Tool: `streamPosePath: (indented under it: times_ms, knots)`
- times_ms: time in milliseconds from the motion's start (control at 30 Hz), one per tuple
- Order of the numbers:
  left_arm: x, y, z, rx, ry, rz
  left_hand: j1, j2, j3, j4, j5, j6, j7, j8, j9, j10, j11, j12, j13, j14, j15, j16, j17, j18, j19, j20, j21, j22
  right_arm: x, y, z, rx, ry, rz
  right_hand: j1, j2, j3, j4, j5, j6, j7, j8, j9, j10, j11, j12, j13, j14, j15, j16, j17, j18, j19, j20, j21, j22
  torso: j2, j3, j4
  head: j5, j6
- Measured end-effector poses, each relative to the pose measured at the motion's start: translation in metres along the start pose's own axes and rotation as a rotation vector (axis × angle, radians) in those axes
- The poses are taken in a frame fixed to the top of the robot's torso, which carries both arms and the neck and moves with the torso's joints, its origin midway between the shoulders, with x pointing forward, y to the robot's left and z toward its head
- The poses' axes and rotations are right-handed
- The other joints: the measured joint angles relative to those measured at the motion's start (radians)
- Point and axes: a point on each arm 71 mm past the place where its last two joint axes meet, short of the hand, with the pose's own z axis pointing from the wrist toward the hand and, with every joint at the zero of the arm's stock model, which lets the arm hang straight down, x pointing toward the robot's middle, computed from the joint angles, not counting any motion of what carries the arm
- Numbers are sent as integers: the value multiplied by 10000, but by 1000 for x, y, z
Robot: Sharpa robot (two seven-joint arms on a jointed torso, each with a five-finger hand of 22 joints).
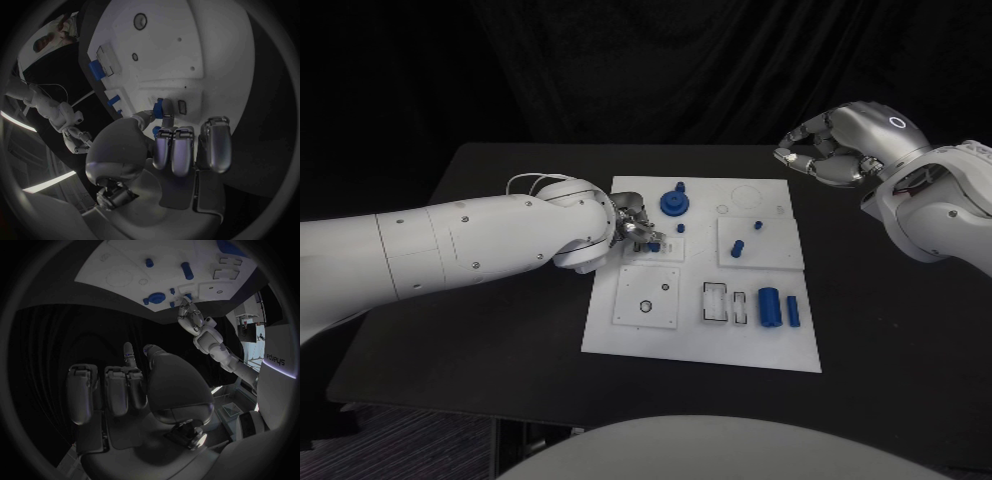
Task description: Assemble the parts on the task board
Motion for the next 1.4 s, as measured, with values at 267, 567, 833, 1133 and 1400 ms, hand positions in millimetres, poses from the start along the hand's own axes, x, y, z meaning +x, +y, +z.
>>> streamPosePath:
  times_ms: [267,567,833,1133,1400]
  knots:
    - [0,0,0,20,8,0,0,0,0,0,-77,-16,17,-33,30,0,0,0,0,0,0,0,0,1,-35,35,-29,0,0,0,0,5,15,0,0,0,29,29,0,0,0,0,1,0,0,0,2,0,0,0,0,0,0,0,0,0,-2,0,0,20,0]
    - [0,1,0,75,10,89,-1,-1,0,0,-198,-31,36,-78,46,0,0,0,0,0,0,0,0,0,-35,36,-61,0,0,-1,-1,18,29,-4,0,0,29,29,0,0,0,0,1,0,0,0,1,0,0,0,0,1,0,0,0,-1,1,1,0,20,0]
    - [0,0,0,165,-40,337,-2,-2,-28,-28,-215,-32,38,-88,68,0,0,0,0,0,0,0,0,0,-35,36,-61,0,1,-1,-1,20,44,-5,0,0,28,29,0,0,0,0,2,0,0,0,0,0,0,0,0,1,0,0,0,-2,1,1,0,45,0]
    - [-1,0,0,240,-64,496,57,-61,-57,-57,-217,-73,35,-87,95,0,1,0,0,0,0,0,0,1,-34,36,-61,0,1,-1,-1,35,60,-9,0,0,28,29,-1,0,0,0,2,0,0,0,-1,1,0,0,0,1,0,0,0,-2,2,1,0,68,0]
    - [-1,0,0,274,-48,558,83,-88,-85,-85,-230,-109,35,-87,111,0,0,0,0,0,0,0,0,0,-34,36,-61,0,1,-1,-1,38,77,-10,0,0,57,-1,36,35,-35,0,-8,0,0,0,-2,0,0,0,0,1,0,0,0,-2,2,1,0,79,0]
